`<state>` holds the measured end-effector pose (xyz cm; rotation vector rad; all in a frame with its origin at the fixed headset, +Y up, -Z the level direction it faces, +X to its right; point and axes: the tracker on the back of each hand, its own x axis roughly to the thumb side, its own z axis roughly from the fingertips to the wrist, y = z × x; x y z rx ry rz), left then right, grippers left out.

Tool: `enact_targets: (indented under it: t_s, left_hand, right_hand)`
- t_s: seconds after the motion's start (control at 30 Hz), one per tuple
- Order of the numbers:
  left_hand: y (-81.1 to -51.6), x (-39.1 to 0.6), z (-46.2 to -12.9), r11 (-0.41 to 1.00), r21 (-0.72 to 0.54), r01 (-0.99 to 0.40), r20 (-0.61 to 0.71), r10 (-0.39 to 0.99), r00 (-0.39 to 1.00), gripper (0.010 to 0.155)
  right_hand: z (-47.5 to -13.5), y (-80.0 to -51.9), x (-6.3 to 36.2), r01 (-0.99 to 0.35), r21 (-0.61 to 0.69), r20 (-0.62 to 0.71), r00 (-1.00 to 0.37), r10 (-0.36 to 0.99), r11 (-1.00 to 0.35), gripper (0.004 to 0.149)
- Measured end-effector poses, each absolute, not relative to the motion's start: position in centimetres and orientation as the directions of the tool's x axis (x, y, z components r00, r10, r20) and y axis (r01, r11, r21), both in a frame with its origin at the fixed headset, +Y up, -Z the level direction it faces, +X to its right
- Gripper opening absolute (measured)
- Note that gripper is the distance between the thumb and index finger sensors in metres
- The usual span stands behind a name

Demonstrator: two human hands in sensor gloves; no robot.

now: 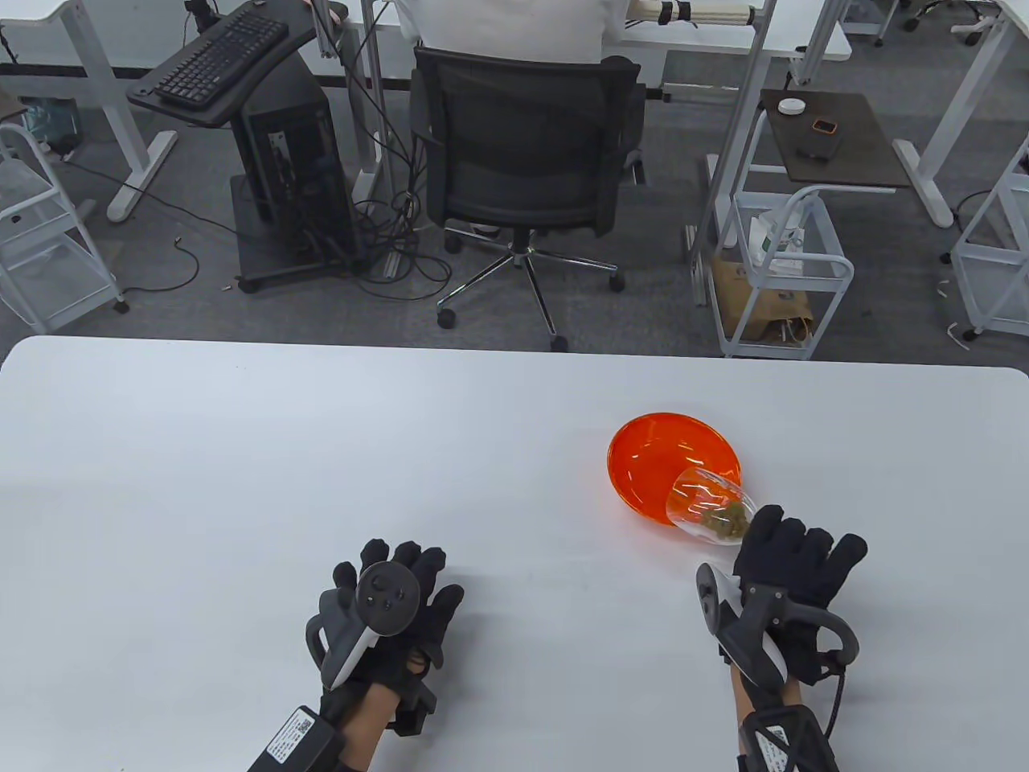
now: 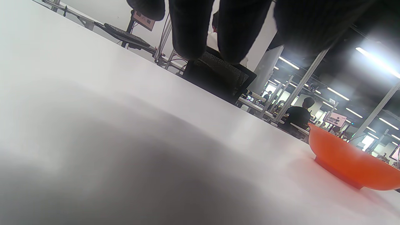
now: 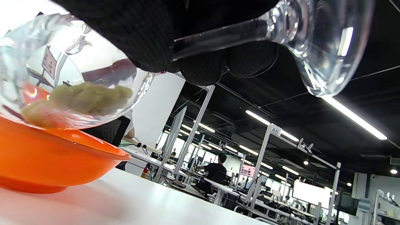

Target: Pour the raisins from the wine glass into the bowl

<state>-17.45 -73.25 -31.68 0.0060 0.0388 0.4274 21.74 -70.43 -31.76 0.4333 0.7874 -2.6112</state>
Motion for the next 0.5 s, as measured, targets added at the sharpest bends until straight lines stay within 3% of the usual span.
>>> enact_targets:
  t_s: [0.5]
  left_hand:
    - [-73.35,-17.33,-31.68,0.913,0.006,-0.408,-0.038,0.408,0.912,0.065]
  right_hand:
    - [-31.80,-70.32,21.32,0.475,-0.467,-0.394,-0.867,-0.306,-0.745,0.044]
